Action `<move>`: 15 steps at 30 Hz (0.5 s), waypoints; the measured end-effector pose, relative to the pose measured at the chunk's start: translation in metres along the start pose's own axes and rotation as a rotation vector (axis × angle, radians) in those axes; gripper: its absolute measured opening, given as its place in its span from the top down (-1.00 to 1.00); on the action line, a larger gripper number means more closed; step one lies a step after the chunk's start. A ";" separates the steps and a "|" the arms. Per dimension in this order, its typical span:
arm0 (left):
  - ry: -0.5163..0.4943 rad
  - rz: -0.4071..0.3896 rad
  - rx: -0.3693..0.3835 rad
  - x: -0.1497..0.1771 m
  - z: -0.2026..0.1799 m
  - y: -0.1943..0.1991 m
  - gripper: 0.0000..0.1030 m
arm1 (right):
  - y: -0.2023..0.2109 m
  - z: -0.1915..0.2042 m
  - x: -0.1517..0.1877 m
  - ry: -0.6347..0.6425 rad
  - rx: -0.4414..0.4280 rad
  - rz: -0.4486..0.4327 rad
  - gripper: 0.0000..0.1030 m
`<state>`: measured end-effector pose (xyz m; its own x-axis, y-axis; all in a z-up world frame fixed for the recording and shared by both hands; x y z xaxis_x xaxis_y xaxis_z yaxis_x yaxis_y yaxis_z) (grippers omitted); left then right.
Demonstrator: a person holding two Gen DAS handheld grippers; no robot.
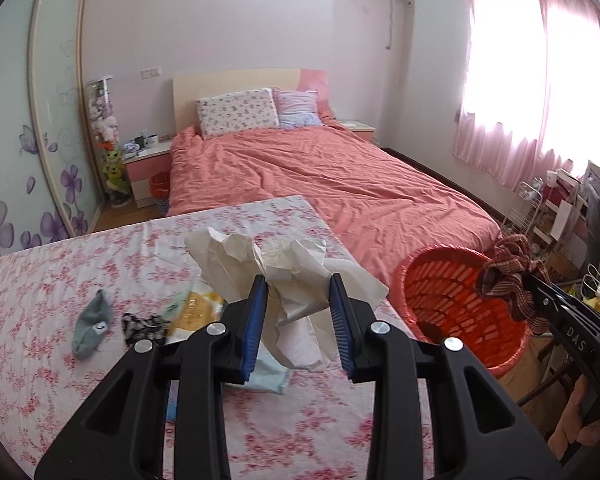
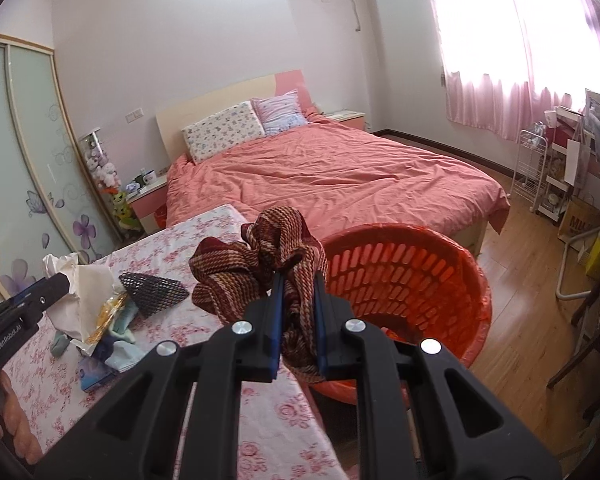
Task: Collect trash
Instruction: 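Carry tissue with left tool into the orange basket while right drops the scrunchie there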
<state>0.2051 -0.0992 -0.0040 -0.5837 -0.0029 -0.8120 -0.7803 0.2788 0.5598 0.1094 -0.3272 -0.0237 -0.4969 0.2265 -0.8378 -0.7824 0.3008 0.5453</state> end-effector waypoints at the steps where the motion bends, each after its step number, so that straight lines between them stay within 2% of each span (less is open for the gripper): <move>1: -0.010 0.006 0.009 0.001 -0.007 -0.003 0.37 | -0.001 -0.005 0.001 -0.007 0.006 0.001 0.72; 10: -0.081 0.046 0.077 0.014 -0.062 -0.023 0.37 | -0.012 -0.049 0.009 -0.071 0.050 0.010 0.72; 15: -0.089 0.073 0.145 0.017 -0.089 -0.036 0.37 | -0.020 -0.075 0.010 -0.116 0.063 0.012 0.72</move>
<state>0.2029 -0.1948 -0.0229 -0.6101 0.1059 -0.7852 -0.6923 0.4107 0.5933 0.0923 -0.4003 -0.0451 -0.4563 0.3347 -0.8245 -0.7496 0.3547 0.5589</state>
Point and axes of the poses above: each gripper's, at about its wrist camera, not at the fingertips, and y roughly against the way its jaws point, z to its left, x to its underside, the point moved 4 cm from there along -y, roughly the way its jaws point, and after that the axes turned 10 degrees about y, right-handed, at the moved point
